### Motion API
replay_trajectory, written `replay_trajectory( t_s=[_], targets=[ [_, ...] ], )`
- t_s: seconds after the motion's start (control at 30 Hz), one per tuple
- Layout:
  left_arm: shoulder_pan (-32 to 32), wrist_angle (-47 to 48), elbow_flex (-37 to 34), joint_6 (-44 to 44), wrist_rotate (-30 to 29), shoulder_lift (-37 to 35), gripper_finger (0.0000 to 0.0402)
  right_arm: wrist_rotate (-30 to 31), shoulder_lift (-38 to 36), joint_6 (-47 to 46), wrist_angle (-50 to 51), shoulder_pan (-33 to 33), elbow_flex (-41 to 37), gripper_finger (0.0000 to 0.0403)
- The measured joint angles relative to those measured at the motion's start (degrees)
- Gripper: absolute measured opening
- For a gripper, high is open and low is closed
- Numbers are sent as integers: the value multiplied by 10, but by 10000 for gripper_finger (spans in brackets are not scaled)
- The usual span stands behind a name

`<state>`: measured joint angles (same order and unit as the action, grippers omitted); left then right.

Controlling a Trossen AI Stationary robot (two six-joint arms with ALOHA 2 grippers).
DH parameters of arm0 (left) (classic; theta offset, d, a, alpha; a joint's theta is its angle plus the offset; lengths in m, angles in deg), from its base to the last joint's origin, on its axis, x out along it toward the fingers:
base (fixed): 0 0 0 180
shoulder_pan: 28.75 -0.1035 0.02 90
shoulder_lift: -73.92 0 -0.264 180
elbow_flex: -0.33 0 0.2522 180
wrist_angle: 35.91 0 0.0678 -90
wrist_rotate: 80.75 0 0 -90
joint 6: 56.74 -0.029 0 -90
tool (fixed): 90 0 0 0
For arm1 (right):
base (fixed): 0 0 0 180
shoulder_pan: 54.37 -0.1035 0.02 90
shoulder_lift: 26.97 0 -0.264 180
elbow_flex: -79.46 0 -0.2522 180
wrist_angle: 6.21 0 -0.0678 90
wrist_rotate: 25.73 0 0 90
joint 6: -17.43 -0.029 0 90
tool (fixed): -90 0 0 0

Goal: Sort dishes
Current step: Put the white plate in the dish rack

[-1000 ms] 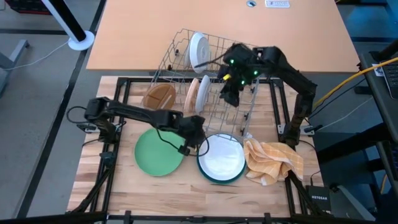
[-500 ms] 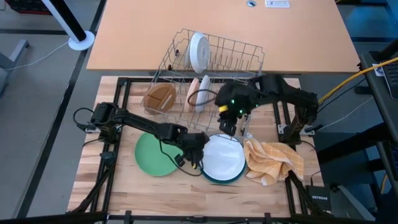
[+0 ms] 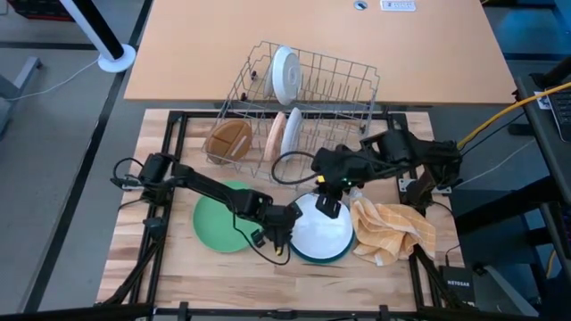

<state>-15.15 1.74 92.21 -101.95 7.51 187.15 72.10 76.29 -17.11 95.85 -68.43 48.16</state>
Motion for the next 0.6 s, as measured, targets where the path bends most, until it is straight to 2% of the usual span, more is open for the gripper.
replay_trajectory(
  t_s=[0.23, 0.43, 0.6],
  targets=[
    [6, -40, 0, 0, -18, 3, 127, 7, 0, -2, -22, -22, 0, 120],
    [13, -44, -1, -2, -47, 0, 127, 6, 1, -2, -23, -22, 0, 120],
    [17, -55, -1, -2, -48, -1, 127, 6, 1, -2, -22, -22, 0, 120]
  ],
)
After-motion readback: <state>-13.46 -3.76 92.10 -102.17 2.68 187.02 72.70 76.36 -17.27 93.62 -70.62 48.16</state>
